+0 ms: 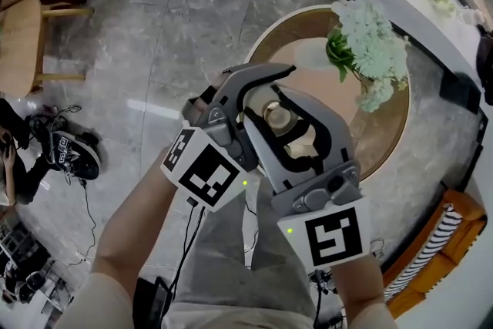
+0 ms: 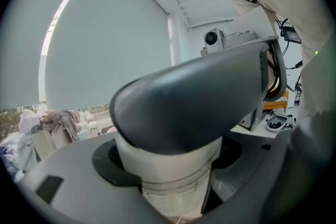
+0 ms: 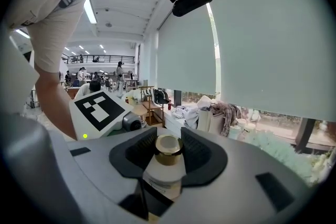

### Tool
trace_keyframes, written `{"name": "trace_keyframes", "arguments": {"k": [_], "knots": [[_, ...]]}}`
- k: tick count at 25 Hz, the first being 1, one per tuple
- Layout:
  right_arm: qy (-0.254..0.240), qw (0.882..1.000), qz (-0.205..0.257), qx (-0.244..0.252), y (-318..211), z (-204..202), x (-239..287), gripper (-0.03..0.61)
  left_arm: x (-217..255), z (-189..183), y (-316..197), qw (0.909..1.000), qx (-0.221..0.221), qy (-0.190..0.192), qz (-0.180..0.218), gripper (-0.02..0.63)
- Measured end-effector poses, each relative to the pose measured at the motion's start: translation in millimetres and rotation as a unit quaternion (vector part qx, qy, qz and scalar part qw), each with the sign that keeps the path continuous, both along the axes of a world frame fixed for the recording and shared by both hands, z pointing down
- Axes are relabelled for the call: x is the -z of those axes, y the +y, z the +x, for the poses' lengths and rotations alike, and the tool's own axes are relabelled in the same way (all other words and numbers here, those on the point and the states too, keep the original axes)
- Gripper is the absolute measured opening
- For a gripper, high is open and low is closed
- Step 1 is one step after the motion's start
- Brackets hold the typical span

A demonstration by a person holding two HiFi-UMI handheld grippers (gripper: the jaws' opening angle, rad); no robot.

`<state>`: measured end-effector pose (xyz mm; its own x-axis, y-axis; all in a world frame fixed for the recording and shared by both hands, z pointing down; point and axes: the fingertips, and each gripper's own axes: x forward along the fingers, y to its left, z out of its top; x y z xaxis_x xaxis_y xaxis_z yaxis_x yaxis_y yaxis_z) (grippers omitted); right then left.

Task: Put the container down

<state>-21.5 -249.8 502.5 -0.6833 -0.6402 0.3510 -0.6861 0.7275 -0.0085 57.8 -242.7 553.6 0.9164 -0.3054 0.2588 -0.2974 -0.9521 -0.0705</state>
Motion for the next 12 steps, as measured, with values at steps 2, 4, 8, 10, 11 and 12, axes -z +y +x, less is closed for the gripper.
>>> {"name": "trace_keyframes", "arguments": {"k": [2, 4, 8, 10, 11, 12], "knots": [[0.000, 1.000, -0.004, 0.004, -1.8, -2.2, -17.2, 0.141, -17.3, -2.3, -2.3, 1.0000, 0.006, -0.001, -0.003, 0.342], [0.003, 1.000, -0.007, 0.007, -4.1, -3.8, -34.5, 0.141, -34.5, -3.7, -4.4, 0.9999, 0.008, 0.000, -0.006, 0.342], [0.002, 1.000, -0.020, 0.000, -6.0, -5.2, -69.2, 0.141, -69.1, -5.2, -3.9, 0.9999, -0.002, 0.000, -0.012, 0.342], [0.003, 1.000, -0.026, -0.005, -4.7, -4.5, -85.9, 0.141, -85.5, -4.7, -1.4, 0.9998, -0.007, 0.001, -0.018, 0.342], [0.004, 1.000, -0.029, -0.007, -4.3, -3.4, -94.4, 0.141, -93.8, -3.7, -0.5, 0.9997, -0.009, 0.001, -0.021, 0.342], [0.004, 0.999, -0.033, -0.010, -4.3, -2.0, -103.1, 0.141, -102.4, -2.4, 0.1, 0.9996, -0.011, 0.001, -0.024, 0.342]]}}
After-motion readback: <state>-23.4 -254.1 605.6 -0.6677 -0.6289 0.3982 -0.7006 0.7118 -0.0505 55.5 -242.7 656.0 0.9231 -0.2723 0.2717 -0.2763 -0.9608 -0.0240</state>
